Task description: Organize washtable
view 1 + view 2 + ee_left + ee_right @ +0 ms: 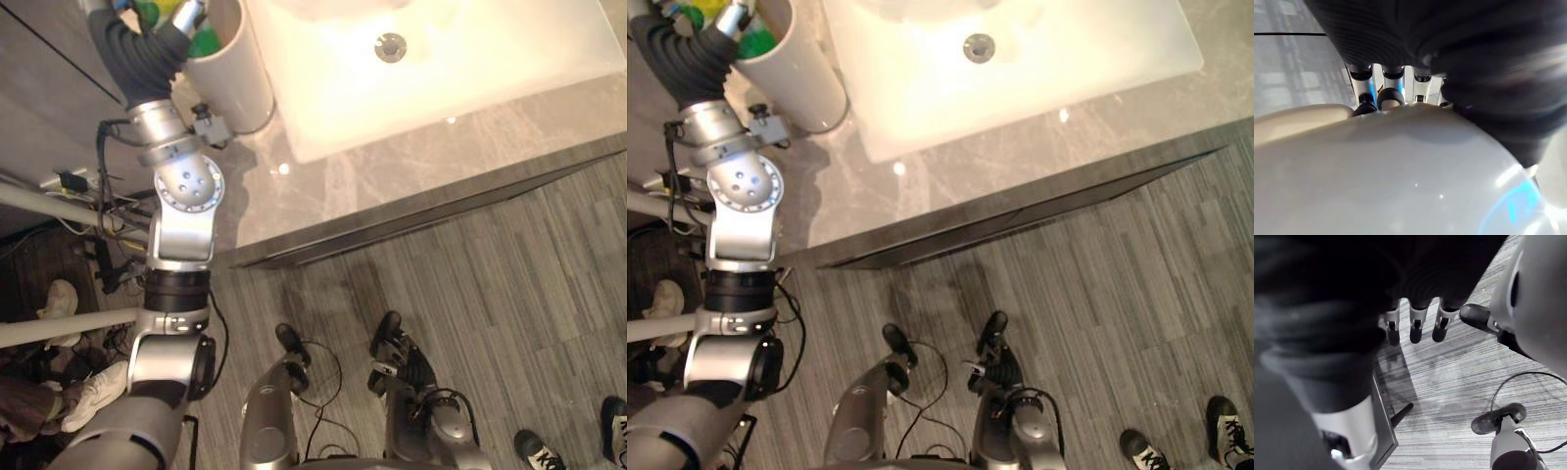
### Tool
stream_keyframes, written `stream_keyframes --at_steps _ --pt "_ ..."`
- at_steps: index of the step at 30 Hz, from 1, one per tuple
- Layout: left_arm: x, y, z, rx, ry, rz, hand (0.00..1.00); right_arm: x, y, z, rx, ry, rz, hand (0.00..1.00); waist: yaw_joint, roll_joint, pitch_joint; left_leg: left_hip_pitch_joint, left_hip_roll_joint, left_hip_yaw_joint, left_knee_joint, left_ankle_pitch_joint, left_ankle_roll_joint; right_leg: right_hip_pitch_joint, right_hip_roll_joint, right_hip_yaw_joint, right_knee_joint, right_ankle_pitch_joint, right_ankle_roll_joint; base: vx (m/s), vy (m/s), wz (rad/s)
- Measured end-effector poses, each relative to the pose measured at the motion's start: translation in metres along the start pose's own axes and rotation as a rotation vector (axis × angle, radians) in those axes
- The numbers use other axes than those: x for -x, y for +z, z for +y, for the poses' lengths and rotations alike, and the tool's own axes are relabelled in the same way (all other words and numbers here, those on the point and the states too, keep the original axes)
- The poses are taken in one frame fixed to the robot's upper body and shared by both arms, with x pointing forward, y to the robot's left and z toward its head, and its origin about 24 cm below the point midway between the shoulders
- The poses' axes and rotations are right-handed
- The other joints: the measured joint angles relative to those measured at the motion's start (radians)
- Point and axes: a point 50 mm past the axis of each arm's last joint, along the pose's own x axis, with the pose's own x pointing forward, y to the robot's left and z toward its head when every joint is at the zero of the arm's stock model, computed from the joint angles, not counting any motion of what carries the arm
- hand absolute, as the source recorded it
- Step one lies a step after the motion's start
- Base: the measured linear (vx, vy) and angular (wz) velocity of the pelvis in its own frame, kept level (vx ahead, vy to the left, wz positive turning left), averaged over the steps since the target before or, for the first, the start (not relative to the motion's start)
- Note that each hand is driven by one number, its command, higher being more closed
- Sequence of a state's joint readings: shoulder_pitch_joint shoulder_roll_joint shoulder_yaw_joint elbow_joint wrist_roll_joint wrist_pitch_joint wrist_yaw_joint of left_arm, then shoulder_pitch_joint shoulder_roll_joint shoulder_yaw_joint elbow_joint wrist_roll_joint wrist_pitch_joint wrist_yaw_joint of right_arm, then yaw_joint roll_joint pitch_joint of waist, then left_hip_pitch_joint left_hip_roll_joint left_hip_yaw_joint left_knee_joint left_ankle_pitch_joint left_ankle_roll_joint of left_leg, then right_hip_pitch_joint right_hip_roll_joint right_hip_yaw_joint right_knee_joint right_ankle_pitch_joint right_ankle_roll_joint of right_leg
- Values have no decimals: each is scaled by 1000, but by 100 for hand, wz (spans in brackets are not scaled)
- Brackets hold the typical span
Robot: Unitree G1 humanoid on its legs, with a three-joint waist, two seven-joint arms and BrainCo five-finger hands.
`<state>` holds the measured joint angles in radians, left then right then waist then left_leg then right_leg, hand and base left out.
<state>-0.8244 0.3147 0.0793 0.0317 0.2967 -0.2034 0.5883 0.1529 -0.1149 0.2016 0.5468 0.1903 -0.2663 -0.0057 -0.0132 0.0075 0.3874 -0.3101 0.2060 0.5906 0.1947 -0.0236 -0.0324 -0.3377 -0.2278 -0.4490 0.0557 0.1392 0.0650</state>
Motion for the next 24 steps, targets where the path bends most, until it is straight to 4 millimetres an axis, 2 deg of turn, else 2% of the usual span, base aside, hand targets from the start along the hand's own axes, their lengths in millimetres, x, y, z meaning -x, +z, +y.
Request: stream_keyframes --at_steps 24 --pt "-1 2 1 12 8 -6 0 0 0 0 5 3 5 0 1 0 0 -1 0 -2 0 0 0 0 0 -2 0 0 0 0 0 0"
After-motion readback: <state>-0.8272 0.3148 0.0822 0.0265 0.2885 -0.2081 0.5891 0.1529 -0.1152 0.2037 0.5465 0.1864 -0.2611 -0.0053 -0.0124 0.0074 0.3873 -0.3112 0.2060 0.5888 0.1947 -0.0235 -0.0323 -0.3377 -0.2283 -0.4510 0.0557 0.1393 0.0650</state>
